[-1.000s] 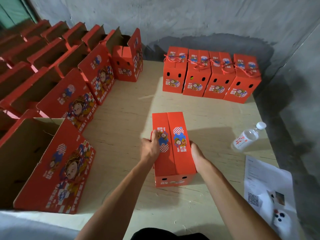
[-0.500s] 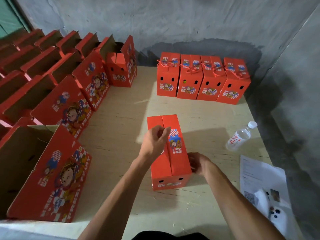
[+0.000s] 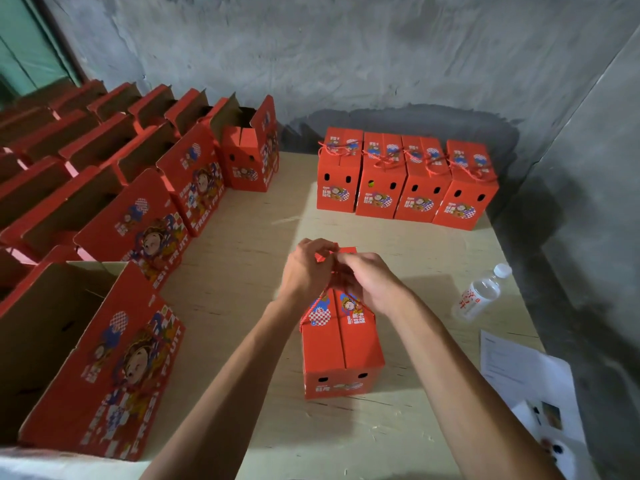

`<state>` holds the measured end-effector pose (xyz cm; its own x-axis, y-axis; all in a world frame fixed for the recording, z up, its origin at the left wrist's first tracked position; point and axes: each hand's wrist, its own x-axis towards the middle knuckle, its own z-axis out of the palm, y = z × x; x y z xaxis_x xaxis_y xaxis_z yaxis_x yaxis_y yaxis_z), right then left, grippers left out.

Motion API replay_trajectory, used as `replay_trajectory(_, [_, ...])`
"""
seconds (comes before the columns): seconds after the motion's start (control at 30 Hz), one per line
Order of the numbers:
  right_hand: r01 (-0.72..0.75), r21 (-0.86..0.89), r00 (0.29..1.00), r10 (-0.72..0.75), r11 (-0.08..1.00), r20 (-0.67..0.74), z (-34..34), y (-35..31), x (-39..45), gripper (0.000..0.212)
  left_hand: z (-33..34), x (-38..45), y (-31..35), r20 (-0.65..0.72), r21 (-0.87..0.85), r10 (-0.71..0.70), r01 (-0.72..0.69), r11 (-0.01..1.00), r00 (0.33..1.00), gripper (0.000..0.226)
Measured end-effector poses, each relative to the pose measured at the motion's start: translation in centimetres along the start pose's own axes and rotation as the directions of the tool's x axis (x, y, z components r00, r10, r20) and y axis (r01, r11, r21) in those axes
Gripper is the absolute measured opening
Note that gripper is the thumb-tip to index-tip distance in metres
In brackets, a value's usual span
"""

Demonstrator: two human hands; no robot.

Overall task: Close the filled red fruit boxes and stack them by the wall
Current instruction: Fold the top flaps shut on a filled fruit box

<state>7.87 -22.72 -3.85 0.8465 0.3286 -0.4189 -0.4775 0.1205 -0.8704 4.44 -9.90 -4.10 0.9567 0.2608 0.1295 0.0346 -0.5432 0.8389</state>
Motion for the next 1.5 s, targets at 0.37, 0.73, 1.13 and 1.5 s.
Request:
replay_trajectory(0.37, [0.293,-0.311,0.956,-0.285,0.904,0.070,8.7,-0.4,3.5,0.036,-10.8,-1.3,-2.3,-0.256,0.035,-0.134,0.148,0.988,0.957,0.016])
replay_trajectory(0.73, [0.229,-0.120,0.973,-0.222,0.966,0.071,14.8,0.1,6.2,0.041,-20.4,-4.2,-10.7,-0.519,0.432,-0.440,0.670,0.604,0.732,0.045])
replay_trajectory(1.13, [0.257,-0.189,0.961,-0.231,0.948,0.151,16.0,-1.4,6.2,0.044,-18.3,-5.7,-10.2,-0.342,0.448,-0.240,0.382,0.808,0.909,0.022])
replay_trajectory(1.5, [0.300,-0.230,0.952,-0.306,0.926,0.011,9.0,-3.9,6.7,0.047,-13.2,-4.2,-5.7,0.109,0.354,0.039,-0.076,0.932,0.993,0.029])
